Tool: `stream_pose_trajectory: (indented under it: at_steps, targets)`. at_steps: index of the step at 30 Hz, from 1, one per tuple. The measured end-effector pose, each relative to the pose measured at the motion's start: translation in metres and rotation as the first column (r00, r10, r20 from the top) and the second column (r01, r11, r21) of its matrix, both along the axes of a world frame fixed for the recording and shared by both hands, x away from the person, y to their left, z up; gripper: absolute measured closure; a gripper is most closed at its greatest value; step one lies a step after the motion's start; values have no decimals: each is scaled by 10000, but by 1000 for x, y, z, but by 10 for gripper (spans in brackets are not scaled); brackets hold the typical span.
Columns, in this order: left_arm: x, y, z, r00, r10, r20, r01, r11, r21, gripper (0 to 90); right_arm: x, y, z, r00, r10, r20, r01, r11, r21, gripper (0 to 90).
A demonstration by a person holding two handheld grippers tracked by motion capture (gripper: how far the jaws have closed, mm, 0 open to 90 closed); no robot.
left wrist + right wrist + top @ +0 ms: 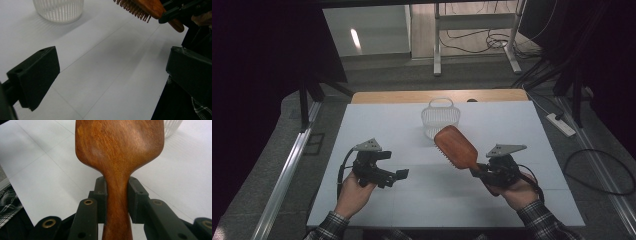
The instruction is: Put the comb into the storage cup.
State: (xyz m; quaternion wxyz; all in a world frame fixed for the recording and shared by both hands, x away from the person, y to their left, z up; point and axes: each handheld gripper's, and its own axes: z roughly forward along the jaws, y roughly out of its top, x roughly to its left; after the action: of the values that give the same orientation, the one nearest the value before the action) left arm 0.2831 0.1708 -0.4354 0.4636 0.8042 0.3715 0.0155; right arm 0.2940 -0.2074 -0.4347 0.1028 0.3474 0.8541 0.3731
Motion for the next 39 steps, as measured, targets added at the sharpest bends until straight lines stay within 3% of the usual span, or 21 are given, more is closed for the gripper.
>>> stream_pose_trajectory:
  at_steps: [7, 14, 19, 26, 39]
  targets:
    - [9, -12, -1, 9997, -192, -152, 189, 9996, -221, 0, -3, 4, 2, 9998, 122, 168, -125, 9998, 166, 719]
    - [17, -19, -1, 9987, -323, -388, 291, 9962, -818, 0, -5, 8, 4, 9994, 201, 278, -211, 9991, 362, 719]
    - [23, -24, 0, 9978, -432, -507, 383, 9948, -941, 0, -7, 11, 4, 9991, 259, 322, -273, 9987, 420, 719]
    - [30, -32, 2, 9952, -623, -756, 507, 9879, -1468, 0, -9, 17, 5, 9983, 417, 405, -438, 9977, 511, 719]
    - [41, -49, 3, 9896, -935, -1095, 747, 9836, -1642, 0, -13, 26, 6, 9968, 644, 479, -676, 9953, 687, 719]
